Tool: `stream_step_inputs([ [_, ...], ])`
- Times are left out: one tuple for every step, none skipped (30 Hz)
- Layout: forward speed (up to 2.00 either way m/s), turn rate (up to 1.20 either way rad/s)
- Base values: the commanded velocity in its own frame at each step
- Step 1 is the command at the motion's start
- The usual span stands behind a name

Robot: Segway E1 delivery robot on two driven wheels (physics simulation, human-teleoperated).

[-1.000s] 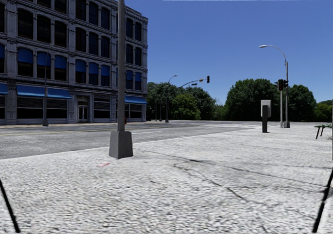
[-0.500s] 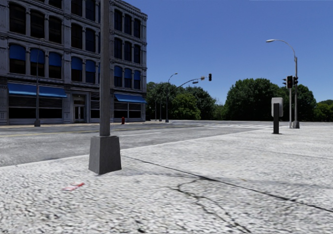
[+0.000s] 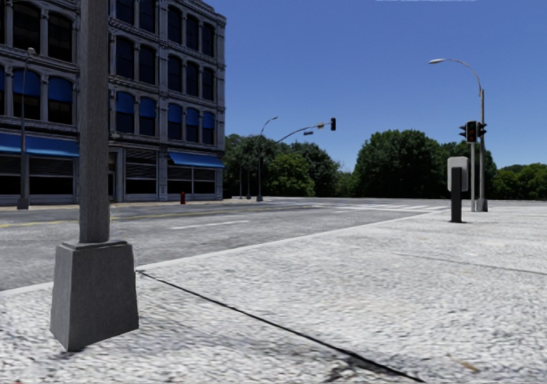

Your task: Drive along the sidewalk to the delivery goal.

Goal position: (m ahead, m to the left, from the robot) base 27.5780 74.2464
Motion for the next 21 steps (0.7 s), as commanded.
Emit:
stream_step_inputs([
  [2.0, -0.31],
  [2.0, -0.31],
  [2.0, -0.31],
  [2.0, -0.31],
  [2.0, -0.31],
  [2.0, -0.31],
  [2.0, -0.31],
  [2.0, -0.31],
  [2.0, -0.31],
  [2.0, -0.31],
  [2.0, -0.31],
  [2.0, -0.31],
  [2.0, -0.31],
  [2.0, -0.31],
  [2.0, -0.31],
  [2.0, -0.31],
  [2.0, -0.31],
  [2.0, -0.31],
  [2.0, -0.31],
  [2.0, -0.31],
  [2.0, -0.31],
])
